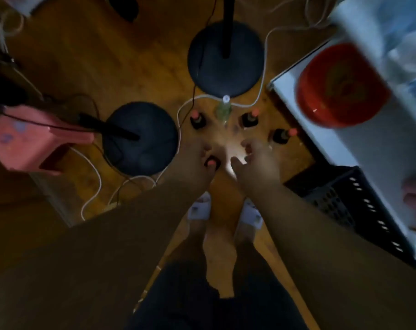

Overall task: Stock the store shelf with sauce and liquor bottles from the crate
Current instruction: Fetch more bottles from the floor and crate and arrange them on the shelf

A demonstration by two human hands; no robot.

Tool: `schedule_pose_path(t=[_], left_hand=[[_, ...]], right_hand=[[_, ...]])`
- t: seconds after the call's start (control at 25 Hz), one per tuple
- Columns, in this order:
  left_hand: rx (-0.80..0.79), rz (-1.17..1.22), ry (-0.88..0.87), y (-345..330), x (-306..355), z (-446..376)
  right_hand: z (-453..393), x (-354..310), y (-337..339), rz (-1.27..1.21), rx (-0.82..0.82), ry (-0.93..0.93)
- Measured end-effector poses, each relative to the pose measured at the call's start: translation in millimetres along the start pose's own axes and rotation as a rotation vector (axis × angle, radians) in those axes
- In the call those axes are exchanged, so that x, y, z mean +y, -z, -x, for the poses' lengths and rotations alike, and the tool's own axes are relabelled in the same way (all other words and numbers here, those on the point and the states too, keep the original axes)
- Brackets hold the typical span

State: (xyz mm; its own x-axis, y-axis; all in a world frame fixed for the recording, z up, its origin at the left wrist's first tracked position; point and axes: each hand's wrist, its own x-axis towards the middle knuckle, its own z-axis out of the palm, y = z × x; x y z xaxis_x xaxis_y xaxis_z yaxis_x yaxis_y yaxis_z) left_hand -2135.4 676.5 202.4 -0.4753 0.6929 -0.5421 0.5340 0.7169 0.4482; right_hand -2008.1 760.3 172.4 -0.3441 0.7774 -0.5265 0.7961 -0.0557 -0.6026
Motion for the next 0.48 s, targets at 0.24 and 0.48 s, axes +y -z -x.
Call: schedule_pose_path(t=[0.24, 0.48], left_hand=[[-0.121, 0.069, 0.314, -152.8, -108.5, -91.1], [-0.125, 0.252, 0.261, -252.9, -150.2, -161.7]], right_hand=[[-90.8, 111.0, -122.1, 0.198, -0.155, 0.072], [-156.4, 171.3, -176.8, 0.3, -0.128, 0.092]])
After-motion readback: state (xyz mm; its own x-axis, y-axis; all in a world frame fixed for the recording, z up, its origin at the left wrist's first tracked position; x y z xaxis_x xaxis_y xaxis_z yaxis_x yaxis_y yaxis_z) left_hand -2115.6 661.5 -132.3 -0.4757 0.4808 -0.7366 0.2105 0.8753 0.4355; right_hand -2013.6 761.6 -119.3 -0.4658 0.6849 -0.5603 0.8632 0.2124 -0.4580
